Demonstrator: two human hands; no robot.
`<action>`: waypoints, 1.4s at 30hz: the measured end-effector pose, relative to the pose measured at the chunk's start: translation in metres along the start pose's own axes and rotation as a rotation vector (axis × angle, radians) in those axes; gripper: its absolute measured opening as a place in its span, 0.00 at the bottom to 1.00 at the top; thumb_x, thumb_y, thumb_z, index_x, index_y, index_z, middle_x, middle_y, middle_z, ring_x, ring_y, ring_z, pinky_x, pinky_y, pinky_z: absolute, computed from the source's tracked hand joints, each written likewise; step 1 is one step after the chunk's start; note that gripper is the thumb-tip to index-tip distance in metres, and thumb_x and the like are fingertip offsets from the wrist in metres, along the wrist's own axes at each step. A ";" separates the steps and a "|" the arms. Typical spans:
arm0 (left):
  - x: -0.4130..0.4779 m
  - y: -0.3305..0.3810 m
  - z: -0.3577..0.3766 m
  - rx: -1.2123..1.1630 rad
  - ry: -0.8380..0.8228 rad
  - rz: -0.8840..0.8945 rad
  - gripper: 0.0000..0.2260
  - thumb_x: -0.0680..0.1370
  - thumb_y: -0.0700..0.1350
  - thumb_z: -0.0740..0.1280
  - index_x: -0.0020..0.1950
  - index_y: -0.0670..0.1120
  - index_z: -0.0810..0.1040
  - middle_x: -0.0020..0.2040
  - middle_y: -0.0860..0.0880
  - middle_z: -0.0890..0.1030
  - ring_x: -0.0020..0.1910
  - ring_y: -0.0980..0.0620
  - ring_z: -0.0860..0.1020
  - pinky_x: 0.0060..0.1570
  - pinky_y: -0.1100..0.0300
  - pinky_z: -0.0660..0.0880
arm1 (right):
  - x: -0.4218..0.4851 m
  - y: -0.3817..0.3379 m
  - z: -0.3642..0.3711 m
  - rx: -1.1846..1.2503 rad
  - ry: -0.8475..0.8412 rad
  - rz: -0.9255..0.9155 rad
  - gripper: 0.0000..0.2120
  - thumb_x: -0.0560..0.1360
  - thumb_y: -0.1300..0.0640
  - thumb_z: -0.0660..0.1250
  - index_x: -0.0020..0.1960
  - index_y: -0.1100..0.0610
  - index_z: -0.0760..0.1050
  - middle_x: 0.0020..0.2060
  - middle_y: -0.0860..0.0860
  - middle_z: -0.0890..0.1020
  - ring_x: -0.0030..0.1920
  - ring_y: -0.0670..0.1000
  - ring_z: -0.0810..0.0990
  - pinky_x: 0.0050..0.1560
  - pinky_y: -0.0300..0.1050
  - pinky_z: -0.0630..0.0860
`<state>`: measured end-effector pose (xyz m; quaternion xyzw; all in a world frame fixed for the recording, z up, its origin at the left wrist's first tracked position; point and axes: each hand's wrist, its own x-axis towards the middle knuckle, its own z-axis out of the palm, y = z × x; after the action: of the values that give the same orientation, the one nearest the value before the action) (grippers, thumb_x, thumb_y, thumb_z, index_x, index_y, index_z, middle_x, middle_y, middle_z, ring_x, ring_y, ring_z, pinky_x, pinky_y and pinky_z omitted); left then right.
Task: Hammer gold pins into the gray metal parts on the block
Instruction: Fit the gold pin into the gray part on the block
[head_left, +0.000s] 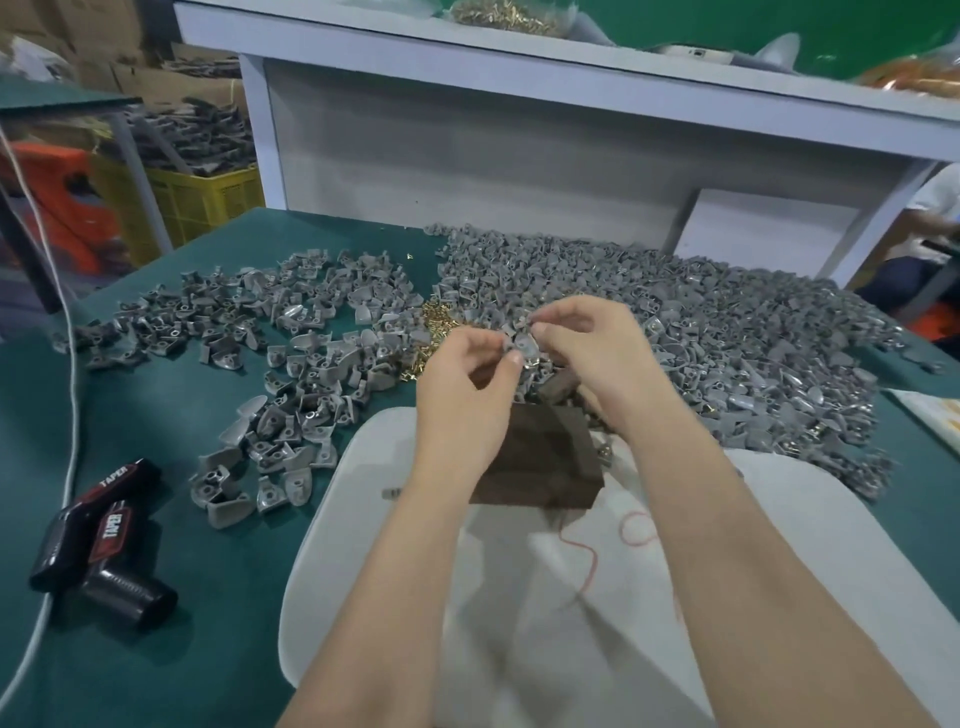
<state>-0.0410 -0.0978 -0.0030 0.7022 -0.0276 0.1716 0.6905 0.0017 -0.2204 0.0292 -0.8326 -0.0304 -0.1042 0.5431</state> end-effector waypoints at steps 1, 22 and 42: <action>-0.002 0.000 0.001 0.051 -0.064 0.009 0.07 0.75 0.38 0.69 0.44 0.48 0.74 0.43 0.53 0.81 0.43 0.63 0.78 0.44 0.77 0.71 | -0.010 0.004 -0.010 0.050 -0.010 0.011 0.09 0.73 0.63 0.69 0.39 0.50 0.80 0.36 0.49 0.83 0.35 0.47 0.82 0.35 0.41 0.77; -0.013 0.005 0.009 0.545 -0.227 0.264 0.03 0.75 0.41 0.68 0.44 0.48 0.79 0.43 0.53 0.78 0.46 0.51 0.76 0.53 0.50 0.72 | -0.058 0.027 -0.014 0.092 0.025 -0.080 0.12 0.74 0.67 0.67 0.44 0.50 0.75 0.39 0.51 0.81 0.44 0.51 0.80 0.50 0.47 0.78; -0.011 0.003 0.008 0.851 -0.329 0.092 0.02 0.77 0.47 0.67 0.45 0.54 0.78 0.51 0.54 0.80 0.57 0.47 0.74 0.58 0.52 0.66 | -0.060 0.005 -0.010 -0.904 -0.103 -0.218 0.06 0.76 0.62 0.62 0.50 0.56 0.77 0.51 0.53 0.75 0.53 0.55 0.75 0.51 0.44 0.72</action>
<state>-0.0504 -0.1077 -0.0032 0.9393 -0.0951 0.0846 0.3187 -0.0576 -0.2275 0.0160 -0.9817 -0.0964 -0.1220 0.1095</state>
